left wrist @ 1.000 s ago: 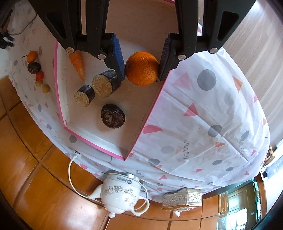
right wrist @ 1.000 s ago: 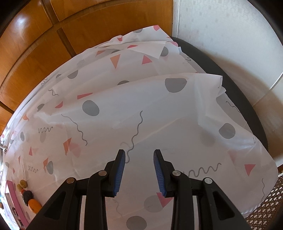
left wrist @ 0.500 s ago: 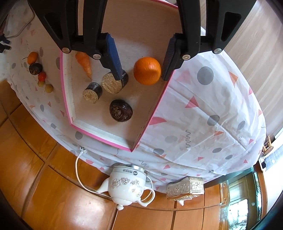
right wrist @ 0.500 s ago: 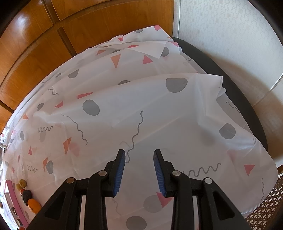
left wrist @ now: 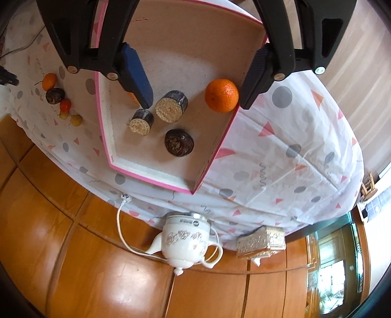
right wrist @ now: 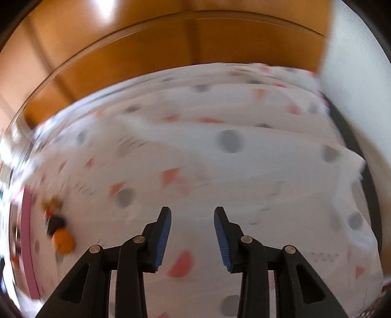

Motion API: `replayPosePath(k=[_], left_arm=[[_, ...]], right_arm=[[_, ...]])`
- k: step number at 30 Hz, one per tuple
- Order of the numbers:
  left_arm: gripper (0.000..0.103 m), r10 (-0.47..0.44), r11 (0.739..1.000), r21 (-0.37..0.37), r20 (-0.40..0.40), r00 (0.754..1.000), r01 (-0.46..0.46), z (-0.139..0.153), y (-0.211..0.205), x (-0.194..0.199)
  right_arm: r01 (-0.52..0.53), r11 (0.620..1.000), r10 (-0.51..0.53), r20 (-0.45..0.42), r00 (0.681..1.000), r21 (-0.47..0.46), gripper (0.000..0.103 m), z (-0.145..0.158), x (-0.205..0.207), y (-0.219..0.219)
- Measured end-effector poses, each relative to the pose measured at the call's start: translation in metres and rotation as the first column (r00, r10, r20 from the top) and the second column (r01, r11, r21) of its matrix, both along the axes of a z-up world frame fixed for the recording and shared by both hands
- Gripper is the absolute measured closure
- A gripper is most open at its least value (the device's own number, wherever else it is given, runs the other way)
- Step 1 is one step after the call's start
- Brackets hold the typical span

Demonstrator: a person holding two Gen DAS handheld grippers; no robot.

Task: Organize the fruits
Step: 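Move the right tool to the small yellow round fruit and grasp it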

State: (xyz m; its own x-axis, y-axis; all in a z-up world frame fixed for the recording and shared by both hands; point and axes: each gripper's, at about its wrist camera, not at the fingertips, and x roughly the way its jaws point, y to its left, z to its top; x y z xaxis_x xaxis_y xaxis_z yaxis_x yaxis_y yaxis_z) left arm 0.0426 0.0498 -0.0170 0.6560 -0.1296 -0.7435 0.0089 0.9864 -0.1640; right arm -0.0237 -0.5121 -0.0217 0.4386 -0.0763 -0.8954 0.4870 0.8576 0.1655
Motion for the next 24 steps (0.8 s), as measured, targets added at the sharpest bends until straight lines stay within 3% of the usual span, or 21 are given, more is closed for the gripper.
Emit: replayPosePath(k=[5,11,19,24], left_arm=[[0.019,-0.009,1.0,-0.005,0.015,1.0,0.01,0.002,0.001,0.0],[0.019,0.011,1.0,-0.02,0.012,1.0,-0.011,0.001,0.007,-0.002],[0.018,0.048,0.998,-0.036,-0.002,0.999,-0.048,-0.003,0.02,-0.004],[0.017,0.082,0.995,-0.047,-0.01,0.997,-0.082,-0.005,0.033,-0.005]], right_arm=[[-0.2,0.98,0.2,0.018,0.98,-0.008,0.066,0.006,0.017,0.05],[-0.376,0.926,0.373,0.082,0.924,0.029,0.066,0.018,0.042,0.116],[-0.605,0.795,0.607,0.087,0.79,-0.049,0.066,0.031,0.098,0.214],[-0.666,0.74,0.67,0.027,0.741,-0.097,0.066,0.018,0.136,0.256]])
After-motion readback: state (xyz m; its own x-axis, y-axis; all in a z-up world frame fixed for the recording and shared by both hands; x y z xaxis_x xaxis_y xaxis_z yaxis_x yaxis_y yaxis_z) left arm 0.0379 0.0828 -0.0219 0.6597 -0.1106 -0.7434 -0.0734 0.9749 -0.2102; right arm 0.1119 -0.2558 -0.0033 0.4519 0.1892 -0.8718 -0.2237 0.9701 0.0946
